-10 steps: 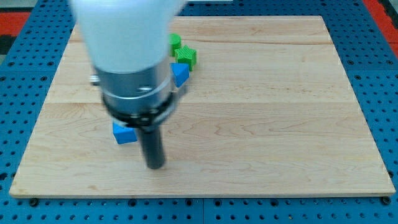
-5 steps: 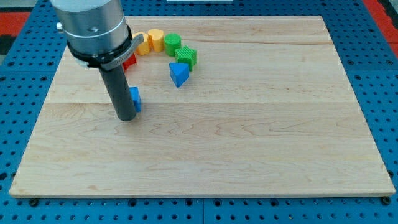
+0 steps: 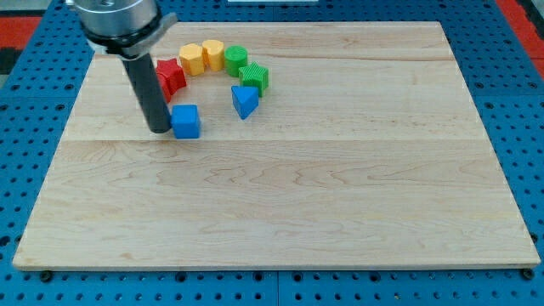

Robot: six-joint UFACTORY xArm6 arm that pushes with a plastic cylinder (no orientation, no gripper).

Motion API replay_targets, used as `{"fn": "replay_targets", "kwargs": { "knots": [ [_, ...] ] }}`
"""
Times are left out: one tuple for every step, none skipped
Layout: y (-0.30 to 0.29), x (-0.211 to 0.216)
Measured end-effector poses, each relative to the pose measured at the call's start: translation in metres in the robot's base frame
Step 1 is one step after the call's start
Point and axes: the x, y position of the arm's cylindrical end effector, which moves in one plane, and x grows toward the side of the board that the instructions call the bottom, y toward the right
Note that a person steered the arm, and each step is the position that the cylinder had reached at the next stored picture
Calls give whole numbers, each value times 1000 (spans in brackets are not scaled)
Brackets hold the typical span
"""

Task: Place the blue cube at the bottom side of the green star

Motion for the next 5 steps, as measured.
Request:
{"fn": "replay_targets", "kwargs": {
  "knots": [
    [31, 0],
    [51, 0],
    [65, 0],
    [67, 6],
    [68, 40]
  ]
}}
